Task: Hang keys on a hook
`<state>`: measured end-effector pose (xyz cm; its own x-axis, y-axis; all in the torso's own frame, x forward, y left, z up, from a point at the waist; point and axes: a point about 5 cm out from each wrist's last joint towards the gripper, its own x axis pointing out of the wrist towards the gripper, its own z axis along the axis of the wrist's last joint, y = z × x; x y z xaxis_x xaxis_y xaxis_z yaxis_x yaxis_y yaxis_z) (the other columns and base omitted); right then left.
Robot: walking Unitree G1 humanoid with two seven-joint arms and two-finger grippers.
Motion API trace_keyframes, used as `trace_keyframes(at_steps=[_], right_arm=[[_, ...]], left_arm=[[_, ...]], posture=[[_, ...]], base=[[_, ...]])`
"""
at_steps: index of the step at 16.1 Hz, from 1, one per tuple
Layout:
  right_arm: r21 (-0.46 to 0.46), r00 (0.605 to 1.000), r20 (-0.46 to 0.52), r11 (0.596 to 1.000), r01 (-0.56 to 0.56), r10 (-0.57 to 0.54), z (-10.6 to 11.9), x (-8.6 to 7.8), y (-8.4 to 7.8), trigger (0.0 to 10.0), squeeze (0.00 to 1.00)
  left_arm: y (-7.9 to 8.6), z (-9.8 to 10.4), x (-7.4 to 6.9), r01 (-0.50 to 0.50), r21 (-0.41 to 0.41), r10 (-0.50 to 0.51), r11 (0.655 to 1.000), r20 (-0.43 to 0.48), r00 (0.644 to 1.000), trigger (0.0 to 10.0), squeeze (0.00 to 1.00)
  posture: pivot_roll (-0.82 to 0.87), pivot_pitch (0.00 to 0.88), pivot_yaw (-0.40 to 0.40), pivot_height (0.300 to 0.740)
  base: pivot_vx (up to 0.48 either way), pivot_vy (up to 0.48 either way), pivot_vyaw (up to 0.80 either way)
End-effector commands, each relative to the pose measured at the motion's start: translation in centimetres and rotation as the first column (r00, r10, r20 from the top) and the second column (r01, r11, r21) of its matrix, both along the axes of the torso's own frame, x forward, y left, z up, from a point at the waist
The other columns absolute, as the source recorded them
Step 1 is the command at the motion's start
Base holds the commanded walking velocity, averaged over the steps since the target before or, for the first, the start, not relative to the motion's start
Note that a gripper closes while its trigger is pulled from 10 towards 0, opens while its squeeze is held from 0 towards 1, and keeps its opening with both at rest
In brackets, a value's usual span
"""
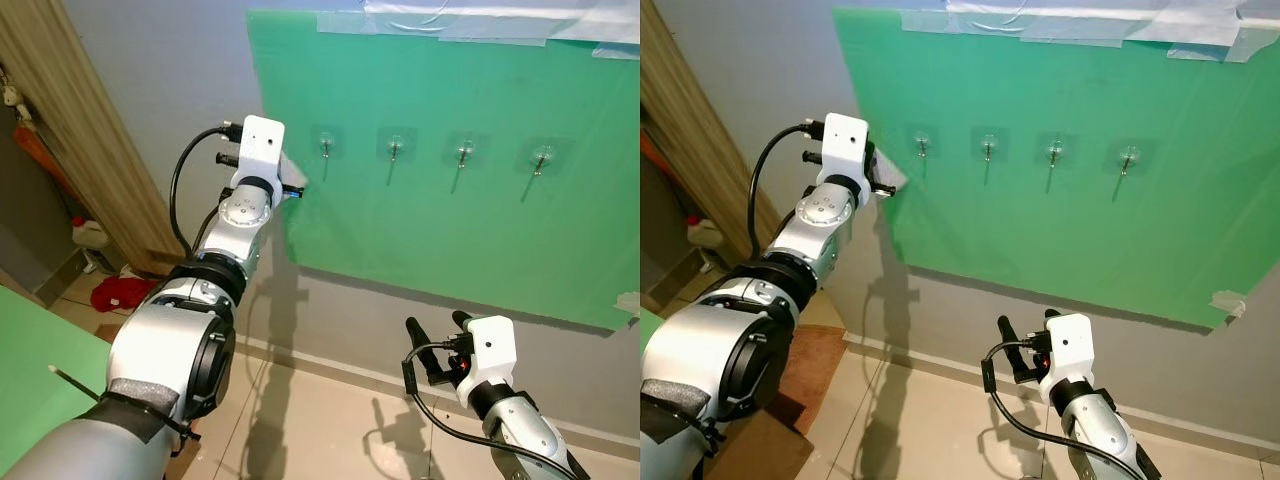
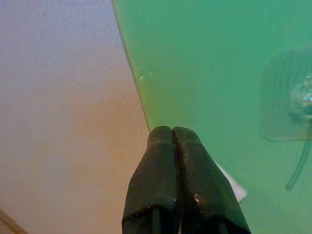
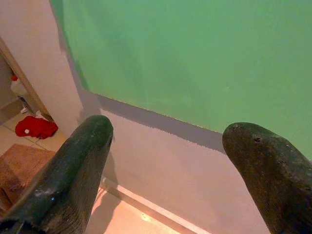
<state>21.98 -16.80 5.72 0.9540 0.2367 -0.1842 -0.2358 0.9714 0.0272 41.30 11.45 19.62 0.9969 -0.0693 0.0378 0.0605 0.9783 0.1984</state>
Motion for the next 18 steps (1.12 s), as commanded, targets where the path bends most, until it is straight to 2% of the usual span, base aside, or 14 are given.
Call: trace_keyframes(at_steps=[1,5,8,9,10,17,18], right_arm=[[0.004,1.000,0.002,1.000,-0.014,0.014,0.2,0.2,0.3,10.0,0.00],[0.012,1.000,0.006,1.000,-0.008,0.008,0.2,0.6,0.6,10.0,0.00],[0.022,1.000,0.008,1.000,-0.019,0.019,0.1,1.0,1.0,10.0,0.00],[0.024,0.999,0.006,0.999,-0.033,0.033,0.1,1.2,1.2,10.0,0.00],[0.024,0.999,0.005,0.999,-0.036,0.036,0.1,1.2,1.2,10.0,0.00],[0.024,0.999,0.001,0.999,-0.038,0.038,-0.2,1.0,1.1,10.0,0.00],[0.023,0.999,-0.001,0.999,-0.037,0.037,-0.3,0.9,1.1,10.0,0.00]], left_arm=[[-0.3,1.4,0.2,0.023,0.011,-0.023,1.000,0.048,0.999,0.0,0.36],[-1.3,2.4,0.3,0.074,0.039,-0.077,0.996,0.074,0.994,0.0,0.36],[-2.1,2.9,0.3,0.111,0.141,-0.126,0.984,0.101,0.987,0.0,0.36],[-2.5,2.9,0.2,0.125,0.214,-0.150,0.969,0.109,0.983,0.0,0.36],[-2.6,2.9,0.2,0.128,0.244,-0.159,0.961,0.112,0.981,0.0,0.36],[-3.9,2.4,-0.2,0.179,0.326,-0.226,0.928,0.114,0.967,0.0,0.35],[-4.3,2.3,-0.3,0.194,0.353,-0.250,0.915,0.120,0.961,0.0,0.35]], posture=[[-0.20,0.000,0.119,0.722],[-0.20,0.000,0.131,0.722],[-0.18,0.000,0.124,0.722],[-0.17,0.000,0.119,0.722],[-0.17,0.000,0.118,0.722],[-0.18,0.000,0.120,0.722],[-0.18,0.000,0.120,0.722]], base=[[0.000,0.000,0.00],[0.000,0.000,0.00],[0.000,0.000,0.00],[0.000,0.000,0.00],[0.000,0.000,0.00],[0.000,0.000,0.00],[0.000,0.000,0.00]])
